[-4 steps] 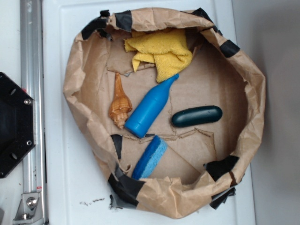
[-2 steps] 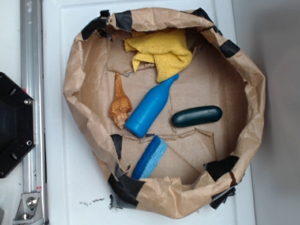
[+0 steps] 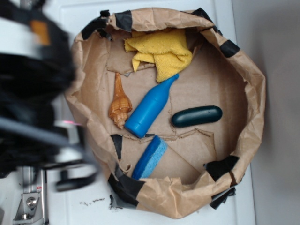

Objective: Grab the plastic pickle.

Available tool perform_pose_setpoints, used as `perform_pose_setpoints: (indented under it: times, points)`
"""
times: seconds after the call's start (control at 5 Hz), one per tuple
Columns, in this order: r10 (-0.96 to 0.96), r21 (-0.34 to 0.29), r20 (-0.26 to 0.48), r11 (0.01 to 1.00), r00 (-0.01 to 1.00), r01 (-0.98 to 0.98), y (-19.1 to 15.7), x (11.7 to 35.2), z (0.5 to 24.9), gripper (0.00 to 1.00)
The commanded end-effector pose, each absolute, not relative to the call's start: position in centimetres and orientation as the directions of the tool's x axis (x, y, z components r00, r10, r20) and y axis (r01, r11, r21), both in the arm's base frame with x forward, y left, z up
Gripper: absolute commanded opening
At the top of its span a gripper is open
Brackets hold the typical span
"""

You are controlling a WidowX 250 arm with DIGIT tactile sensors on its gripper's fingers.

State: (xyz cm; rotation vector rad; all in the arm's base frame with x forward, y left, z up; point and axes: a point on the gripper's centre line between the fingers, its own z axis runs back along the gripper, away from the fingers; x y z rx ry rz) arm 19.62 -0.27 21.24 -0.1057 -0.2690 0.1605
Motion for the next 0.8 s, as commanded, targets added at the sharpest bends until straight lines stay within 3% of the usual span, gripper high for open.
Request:
perform_pose_setpoints:
  times: [0.0,0.2,0.4,0.6]
  points:
    - [0.217,-0.099,0.160,0.974,0.963,-0.203,1.8,27.3,12.6,1.00]
    - [0.182,-0.081,0.126,0.982,0.975,-0.173,2.5,29.1,9.6,1.00]
    - [0.143,-0.230,0.084,0.966,0.986,-0.120,0.9,29.6,5.7,1.00]
    - [0.051,-0.221,0.014,0.974,0.999,-0.047,-1.6,31.7,3.8,1.00]
